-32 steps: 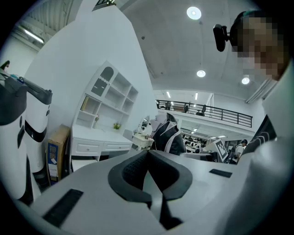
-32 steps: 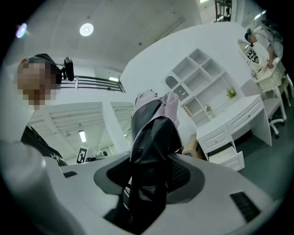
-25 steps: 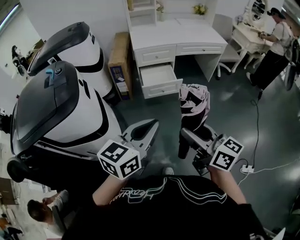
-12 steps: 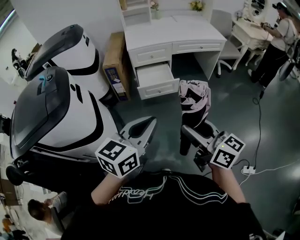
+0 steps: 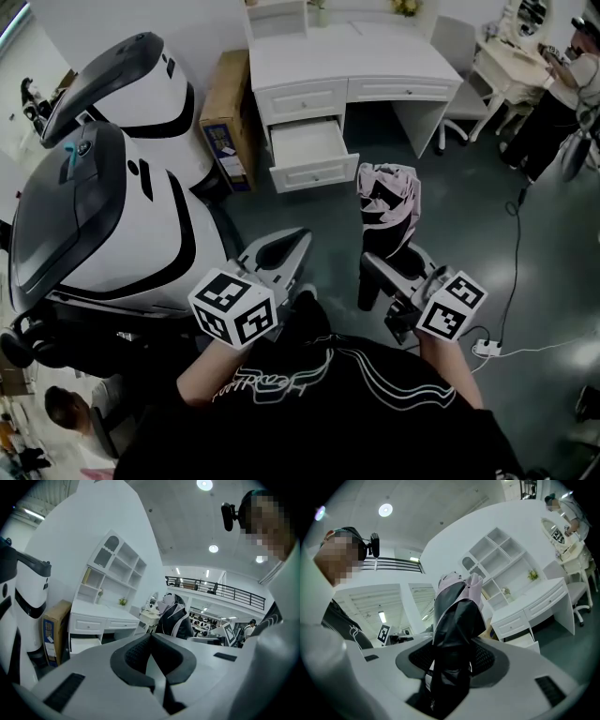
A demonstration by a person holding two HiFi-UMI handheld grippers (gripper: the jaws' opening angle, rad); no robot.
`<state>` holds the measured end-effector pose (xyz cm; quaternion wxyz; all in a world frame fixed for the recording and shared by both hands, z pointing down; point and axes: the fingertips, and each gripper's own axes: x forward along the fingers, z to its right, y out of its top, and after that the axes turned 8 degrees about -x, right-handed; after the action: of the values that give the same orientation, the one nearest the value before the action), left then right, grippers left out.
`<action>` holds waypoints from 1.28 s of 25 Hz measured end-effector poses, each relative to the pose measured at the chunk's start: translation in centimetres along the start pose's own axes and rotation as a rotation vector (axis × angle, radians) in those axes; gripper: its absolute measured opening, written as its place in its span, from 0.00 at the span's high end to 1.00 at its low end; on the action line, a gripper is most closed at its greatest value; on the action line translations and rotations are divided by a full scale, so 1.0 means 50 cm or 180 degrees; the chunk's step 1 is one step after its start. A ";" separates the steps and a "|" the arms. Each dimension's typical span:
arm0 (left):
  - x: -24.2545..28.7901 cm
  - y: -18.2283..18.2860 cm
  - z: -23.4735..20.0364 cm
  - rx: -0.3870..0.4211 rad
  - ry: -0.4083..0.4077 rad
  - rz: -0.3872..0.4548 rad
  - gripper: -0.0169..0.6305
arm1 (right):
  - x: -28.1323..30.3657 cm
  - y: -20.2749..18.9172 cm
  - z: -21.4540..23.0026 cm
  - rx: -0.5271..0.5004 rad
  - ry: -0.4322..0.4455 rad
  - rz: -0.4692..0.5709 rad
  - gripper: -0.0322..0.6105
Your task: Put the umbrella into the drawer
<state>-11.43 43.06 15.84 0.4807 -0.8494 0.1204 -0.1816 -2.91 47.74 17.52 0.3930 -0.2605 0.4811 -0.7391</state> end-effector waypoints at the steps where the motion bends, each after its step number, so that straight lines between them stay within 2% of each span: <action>1: 0.014 0.001 -0.012 -0.0008 0.0001 -0.0012 0.95 | 0.009 0.000 0.015 -0.0007 -0.0002 -0.0014 0.61; 8: 0.136 0.036 -0.133 -0.0123 0.0038 -0.0061 0.95 | 0.098 0.005 0.170 0.0053 -0.0100 -0.0125 0.61; 15: 0.337 0.109 -0.341 -0.0487 0.0152 -0.0152 0.95 | 0.258 0.039 0.390 0.0238 -0.0142 -0.0391 0.61; 20: 0.475 0.190 -0.475 -0.0617 0.0188 -0.0134 0.95 | 0.375 0.078 0.533 0.0263 -0.0105 -0.0593 0.61; 25: 0.569 0.237 -0.603 -0.0719 0.0313 -0.0111 0.95 | 0.478 0.112 0.650 0.0029 -0.0060 -0.0863 0.61; 32: 0.646 0.208 -0.701 -0.0818 0.0557 -0.0148 0.95 | 0.567 0.091 0.766 -0.0656 0.0169 -0.1379 0.61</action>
<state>2.61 -1.59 29.65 0.3514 -0.8873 0.1644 -0.2491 12.06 3.74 28.91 0.1839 -0.3768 0.4971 -0.7597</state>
